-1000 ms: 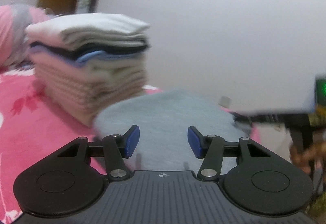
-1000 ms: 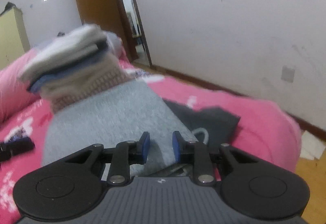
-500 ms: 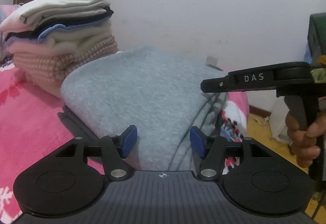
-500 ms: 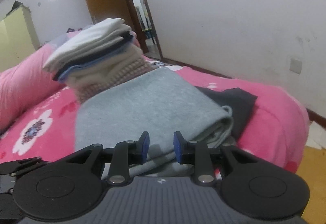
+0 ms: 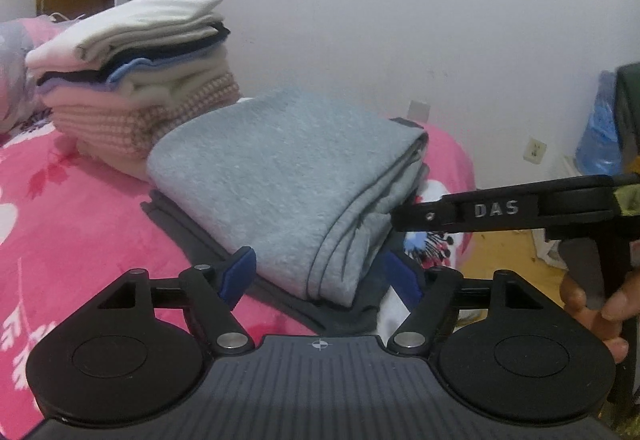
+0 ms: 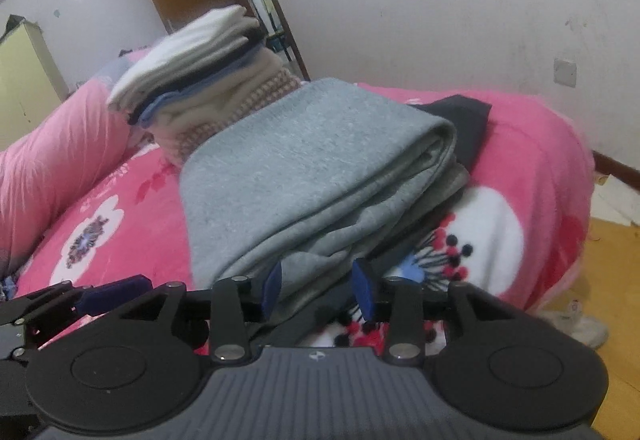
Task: Fold clothes
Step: 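Lower the grey fleece onto the dark cloth and open the right gripper, then pull both open grippers back from the folded grey fleece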
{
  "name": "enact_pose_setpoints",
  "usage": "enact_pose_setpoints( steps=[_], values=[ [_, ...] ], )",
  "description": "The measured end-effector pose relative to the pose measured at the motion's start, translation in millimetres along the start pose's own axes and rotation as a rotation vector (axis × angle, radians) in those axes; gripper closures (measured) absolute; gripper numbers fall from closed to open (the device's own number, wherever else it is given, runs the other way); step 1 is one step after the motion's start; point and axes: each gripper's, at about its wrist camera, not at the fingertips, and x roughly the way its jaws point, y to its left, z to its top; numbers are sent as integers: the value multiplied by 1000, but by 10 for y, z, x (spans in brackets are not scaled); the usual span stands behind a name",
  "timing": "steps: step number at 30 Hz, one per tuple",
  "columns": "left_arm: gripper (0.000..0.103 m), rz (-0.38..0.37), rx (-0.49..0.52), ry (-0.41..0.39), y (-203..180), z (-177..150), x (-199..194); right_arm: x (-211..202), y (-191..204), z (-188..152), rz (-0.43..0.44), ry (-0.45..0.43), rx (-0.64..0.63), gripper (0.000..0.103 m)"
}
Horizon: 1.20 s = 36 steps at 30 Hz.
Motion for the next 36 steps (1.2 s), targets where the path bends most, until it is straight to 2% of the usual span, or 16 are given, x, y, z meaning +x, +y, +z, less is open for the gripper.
enact_pose_setpoints(
  steps=[11,18,22,27,29,33,36],
  values=[
    [23,73,-103,-37,16,-6,-561,-628,176,-147,-1,-94,16,56],
    [6,119,-113,-124,-93,-76,-1057,-962,349,-252,2,-111,-34,53],
    [3,128,-140,-157,-141,-134,-1305,-1135,444,-333,15,-104,-35,33],
    [0,144,-155,-198,-174,-243,-1551,-1370,599,-493,10,-122,-65,19],
    [0,143,-165,-198,-174,-288,-1626,-1444,654,-546,-6,-132,-74,8],
    [0,147,-167,-206,-156,-365,-1749,-1603,735,-633,-39,-171,-91,2],
    [0,183,-191,-200,-130,-398,-1799,-1684,790,-695,-80,-191,-107,0]
  ],
)
